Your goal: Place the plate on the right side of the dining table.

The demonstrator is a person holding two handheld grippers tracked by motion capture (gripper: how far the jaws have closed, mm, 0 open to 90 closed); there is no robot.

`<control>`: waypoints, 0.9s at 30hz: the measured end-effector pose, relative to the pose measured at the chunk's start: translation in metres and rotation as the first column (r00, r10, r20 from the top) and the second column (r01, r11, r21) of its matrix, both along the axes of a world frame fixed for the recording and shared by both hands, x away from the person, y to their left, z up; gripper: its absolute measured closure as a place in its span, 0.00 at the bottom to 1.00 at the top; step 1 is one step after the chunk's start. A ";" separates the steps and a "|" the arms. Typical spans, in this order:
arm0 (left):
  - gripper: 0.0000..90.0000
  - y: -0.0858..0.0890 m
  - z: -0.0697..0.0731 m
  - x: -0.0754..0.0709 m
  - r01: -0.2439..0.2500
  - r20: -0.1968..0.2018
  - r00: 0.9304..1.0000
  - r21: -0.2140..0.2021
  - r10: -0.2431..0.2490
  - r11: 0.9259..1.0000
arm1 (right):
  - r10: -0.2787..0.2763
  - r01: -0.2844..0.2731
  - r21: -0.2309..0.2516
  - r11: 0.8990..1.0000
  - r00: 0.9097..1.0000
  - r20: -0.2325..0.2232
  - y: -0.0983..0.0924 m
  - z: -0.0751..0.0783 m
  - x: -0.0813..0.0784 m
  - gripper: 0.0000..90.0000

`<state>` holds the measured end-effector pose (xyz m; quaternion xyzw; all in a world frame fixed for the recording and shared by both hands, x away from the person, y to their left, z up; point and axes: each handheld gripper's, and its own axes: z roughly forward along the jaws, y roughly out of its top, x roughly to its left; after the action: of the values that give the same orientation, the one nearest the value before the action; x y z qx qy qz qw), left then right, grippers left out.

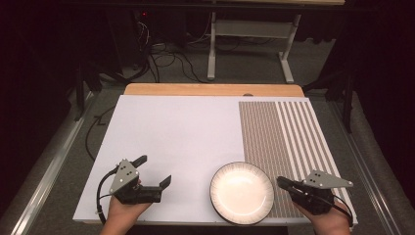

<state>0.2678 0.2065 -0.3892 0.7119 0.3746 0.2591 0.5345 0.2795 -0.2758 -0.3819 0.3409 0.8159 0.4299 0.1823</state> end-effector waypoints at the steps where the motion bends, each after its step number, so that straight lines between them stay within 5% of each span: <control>1: 0.00 0.000 0.000 0.000 0.000 0.000 1.000 0.000 0.000 1.000 | 0.003 -0.003 -0.004 1.000 1.000 -0.007 0.000 0.000 0.000 1.00; 16: 0.00 0.001 -0.002 0.001 -0.007 -0.004 1.000 -0.009 0.007 1.000 | 0.053 -0.059 -0.071 0.996 0.995 -0.084 0.008 -0.007 0.001 1.00; 27: 0.00 0.001 -0.002 0.001 -0.017 -0.014 1.000 -0.022 0.016 1.000 | 0.064 -0.072 -0.102 0.992 0.995 -0.079 0.009 -0.008 -0.001 1.00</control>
<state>0.2689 0.2072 -0.3910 0.7047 0.3871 0.2544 0.5375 0.2783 -0.2665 -0.3895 0.3187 0.8548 0.3794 0.1541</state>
